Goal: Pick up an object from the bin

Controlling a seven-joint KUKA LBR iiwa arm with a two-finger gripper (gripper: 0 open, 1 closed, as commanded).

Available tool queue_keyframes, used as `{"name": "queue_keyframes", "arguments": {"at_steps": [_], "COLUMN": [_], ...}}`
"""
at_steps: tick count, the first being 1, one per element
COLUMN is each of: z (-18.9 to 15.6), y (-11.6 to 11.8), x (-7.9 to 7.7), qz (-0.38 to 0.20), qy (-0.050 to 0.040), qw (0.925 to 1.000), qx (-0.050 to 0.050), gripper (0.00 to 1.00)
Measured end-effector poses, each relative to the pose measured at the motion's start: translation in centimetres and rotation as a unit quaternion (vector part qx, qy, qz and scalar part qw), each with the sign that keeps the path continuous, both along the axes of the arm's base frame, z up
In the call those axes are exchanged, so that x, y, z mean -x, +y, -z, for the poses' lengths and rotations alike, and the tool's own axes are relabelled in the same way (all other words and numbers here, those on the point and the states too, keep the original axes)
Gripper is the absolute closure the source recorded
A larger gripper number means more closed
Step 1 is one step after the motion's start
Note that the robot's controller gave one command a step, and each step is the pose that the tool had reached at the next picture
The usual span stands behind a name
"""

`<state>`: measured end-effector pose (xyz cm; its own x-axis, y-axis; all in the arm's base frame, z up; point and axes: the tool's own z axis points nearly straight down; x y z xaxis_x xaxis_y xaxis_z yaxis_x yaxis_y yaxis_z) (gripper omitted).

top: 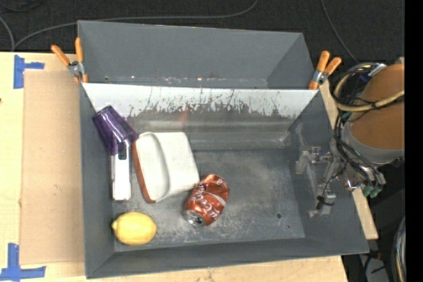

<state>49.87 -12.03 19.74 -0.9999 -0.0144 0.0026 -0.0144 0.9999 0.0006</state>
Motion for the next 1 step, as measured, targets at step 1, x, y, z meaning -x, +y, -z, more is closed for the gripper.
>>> {"name": "queue_keyframes", "arguments": {"at_steps": [1], "z": [0.0], "y": [0.01], "x": [0.0], "qz": [0.0], "qy": [0.0], "qw": [1.0], "qx": [0.0], "gripper": [0.0]}}
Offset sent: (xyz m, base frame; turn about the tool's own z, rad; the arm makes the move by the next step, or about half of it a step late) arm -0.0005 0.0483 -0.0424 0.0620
